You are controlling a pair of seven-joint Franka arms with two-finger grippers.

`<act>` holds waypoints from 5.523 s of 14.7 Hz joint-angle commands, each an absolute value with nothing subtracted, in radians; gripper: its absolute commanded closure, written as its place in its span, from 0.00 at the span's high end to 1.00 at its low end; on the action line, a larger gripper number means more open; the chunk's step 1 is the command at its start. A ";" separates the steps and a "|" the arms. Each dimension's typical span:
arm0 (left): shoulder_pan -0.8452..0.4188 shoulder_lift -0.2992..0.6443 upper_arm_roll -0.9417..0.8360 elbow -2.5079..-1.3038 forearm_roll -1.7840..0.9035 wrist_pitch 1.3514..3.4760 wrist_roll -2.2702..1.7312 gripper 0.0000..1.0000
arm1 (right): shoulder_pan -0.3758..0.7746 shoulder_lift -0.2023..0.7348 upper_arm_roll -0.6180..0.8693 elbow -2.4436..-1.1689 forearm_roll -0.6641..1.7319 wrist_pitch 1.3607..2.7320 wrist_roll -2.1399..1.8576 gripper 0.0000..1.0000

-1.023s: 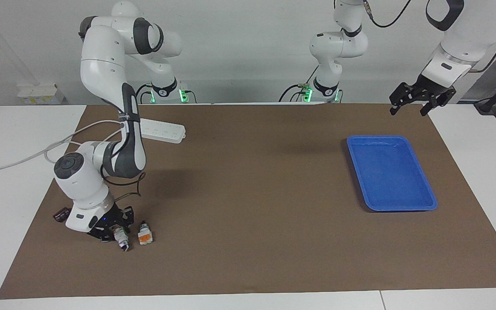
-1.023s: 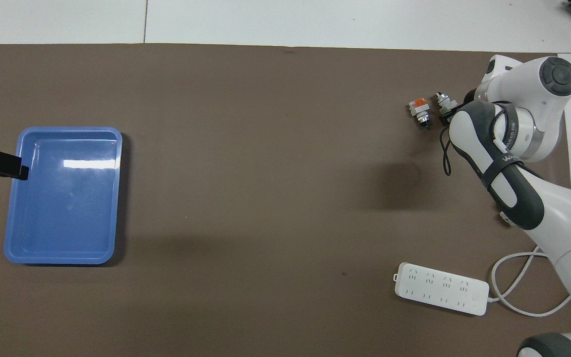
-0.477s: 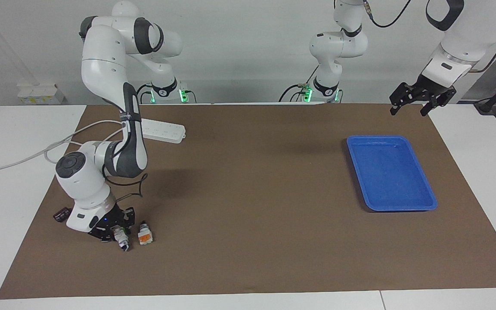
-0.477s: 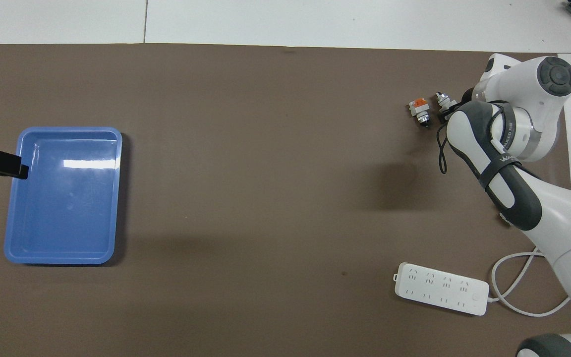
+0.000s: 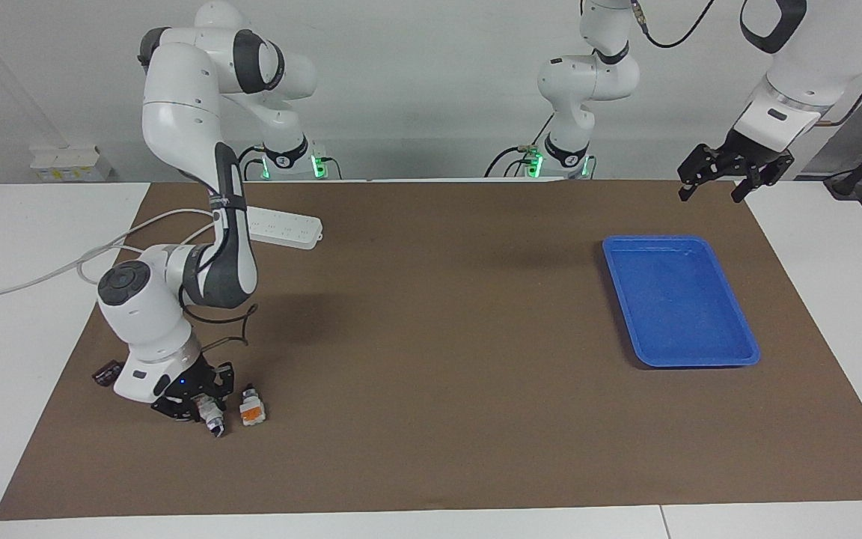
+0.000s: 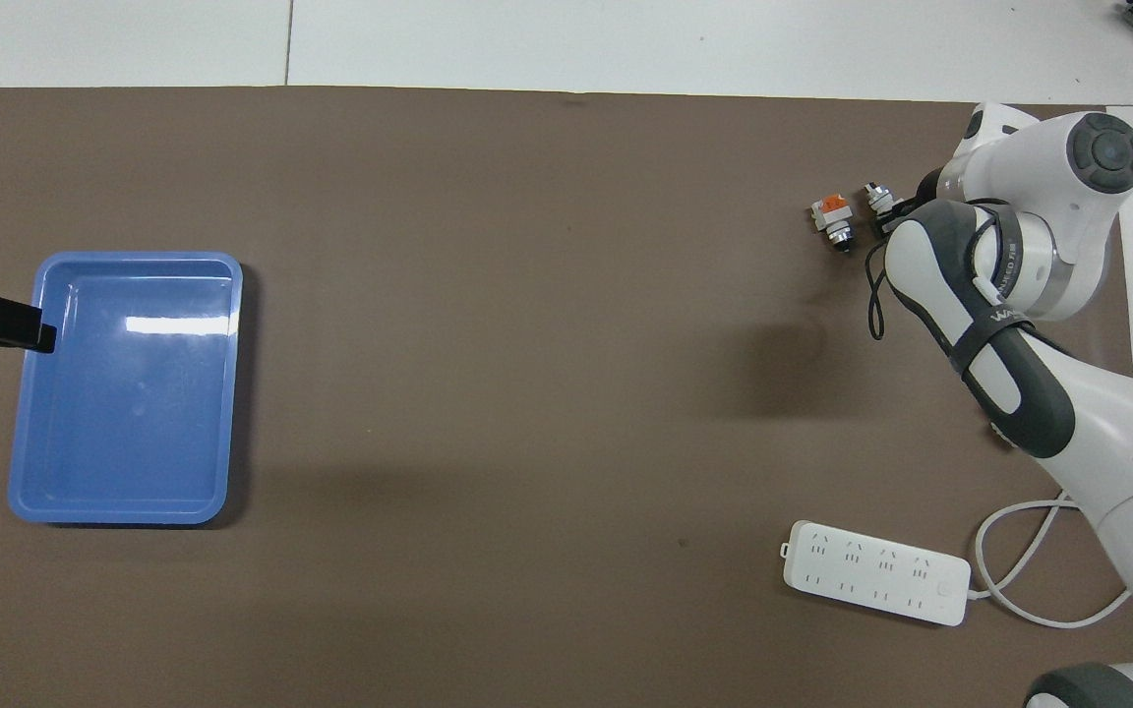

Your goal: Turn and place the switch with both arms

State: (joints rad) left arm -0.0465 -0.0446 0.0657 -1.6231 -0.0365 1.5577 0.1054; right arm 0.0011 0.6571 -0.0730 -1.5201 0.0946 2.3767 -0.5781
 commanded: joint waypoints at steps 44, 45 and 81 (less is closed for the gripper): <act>-0.061 -0.129 -0.052 -1.637 -0.199 1.633 -0.552 1.00 | 0.463 0.222 0.103 -1.467 0.089 1.990 -0.669 0.00; -0.061 -0.133 -0.076 -1.644 -0.209 1.672 -0.611 1.00 | 0.481 0.224 0.112 -1.463 0.087 1.994 -0.670 0.00; -0.204 -0.621 -0.163 -2.303 -0.229 2.247 -1.338 0.34 | 0.532 0.249 0.325 -1.408 0.110 2.082 -0.690 0.00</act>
State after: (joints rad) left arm -0.1924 -0.5931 -0.1646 -2.2690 -0.2164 2.2119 -1.3122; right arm 0.5435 0.2412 0.3172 -1.4256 0.0940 2.0943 -0.6645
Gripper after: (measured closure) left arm 0.656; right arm 0.661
